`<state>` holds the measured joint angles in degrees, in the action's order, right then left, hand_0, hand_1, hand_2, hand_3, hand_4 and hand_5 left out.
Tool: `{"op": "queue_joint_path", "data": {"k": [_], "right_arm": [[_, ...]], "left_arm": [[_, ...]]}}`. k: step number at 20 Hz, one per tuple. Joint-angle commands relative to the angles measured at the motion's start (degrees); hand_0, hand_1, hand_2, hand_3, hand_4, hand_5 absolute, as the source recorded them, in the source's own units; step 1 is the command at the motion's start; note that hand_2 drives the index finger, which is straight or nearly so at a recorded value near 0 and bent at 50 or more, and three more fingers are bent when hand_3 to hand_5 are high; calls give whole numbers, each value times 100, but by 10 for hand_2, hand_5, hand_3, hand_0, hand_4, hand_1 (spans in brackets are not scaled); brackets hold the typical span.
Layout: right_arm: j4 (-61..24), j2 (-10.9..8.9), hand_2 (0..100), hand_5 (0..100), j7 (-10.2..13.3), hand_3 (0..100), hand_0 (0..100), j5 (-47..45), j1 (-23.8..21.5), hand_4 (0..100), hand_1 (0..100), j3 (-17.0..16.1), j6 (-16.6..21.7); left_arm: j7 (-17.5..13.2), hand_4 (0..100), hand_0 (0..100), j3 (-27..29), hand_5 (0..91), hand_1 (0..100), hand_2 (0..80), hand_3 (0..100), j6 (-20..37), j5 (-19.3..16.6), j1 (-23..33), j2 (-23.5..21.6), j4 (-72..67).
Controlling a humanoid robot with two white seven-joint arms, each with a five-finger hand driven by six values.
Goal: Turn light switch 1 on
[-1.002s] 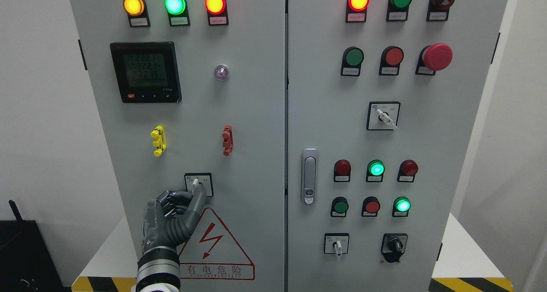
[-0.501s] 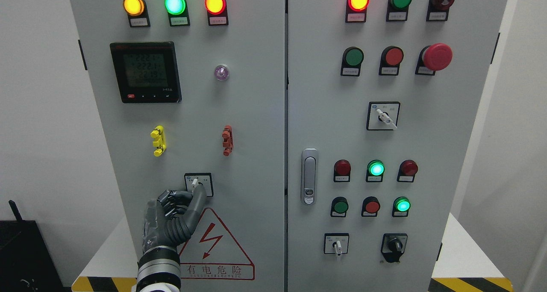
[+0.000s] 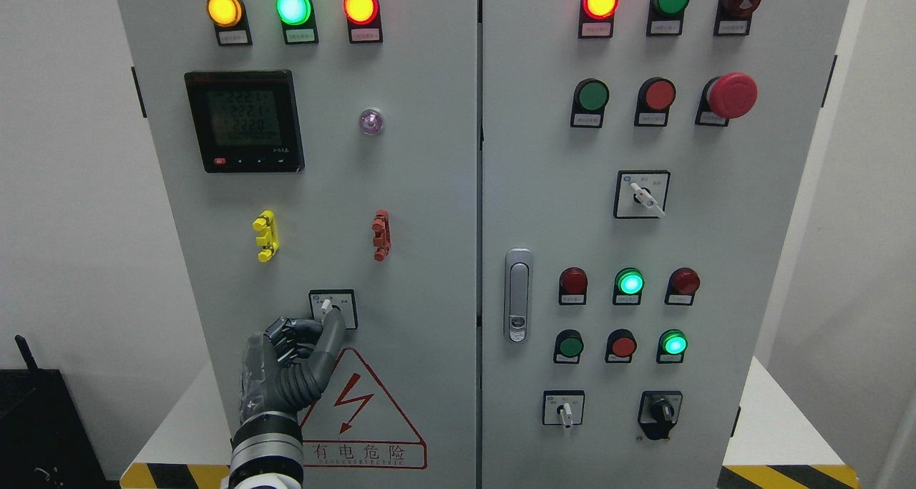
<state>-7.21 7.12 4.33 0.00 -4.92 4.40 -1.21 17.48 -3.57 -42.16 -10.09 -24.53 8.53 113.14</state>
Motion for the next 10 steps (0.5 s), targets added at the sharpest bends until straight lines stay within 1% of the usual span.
{"op": "queue_joint_path", "data": {"k": [1,6,10], "right_arm": [[0,0,0,0,-2,0,0,-141,0,0,0,0,-2],[0,0,0,0,-2,0,0,-141,0,0,0,0,-2],[0,0,0,0,-2,0,0,-141,0,0,0,0,-2]], "left_arm": [[-26,795,564,-29,663,613,609,755,-3,7,9,0,-2],[-26,796,607,-38,663,611,611,756,-3,16,1,0,-2],[-26,796,630,-47,660,586,612,759,-3,16,1,0,-2]]}}
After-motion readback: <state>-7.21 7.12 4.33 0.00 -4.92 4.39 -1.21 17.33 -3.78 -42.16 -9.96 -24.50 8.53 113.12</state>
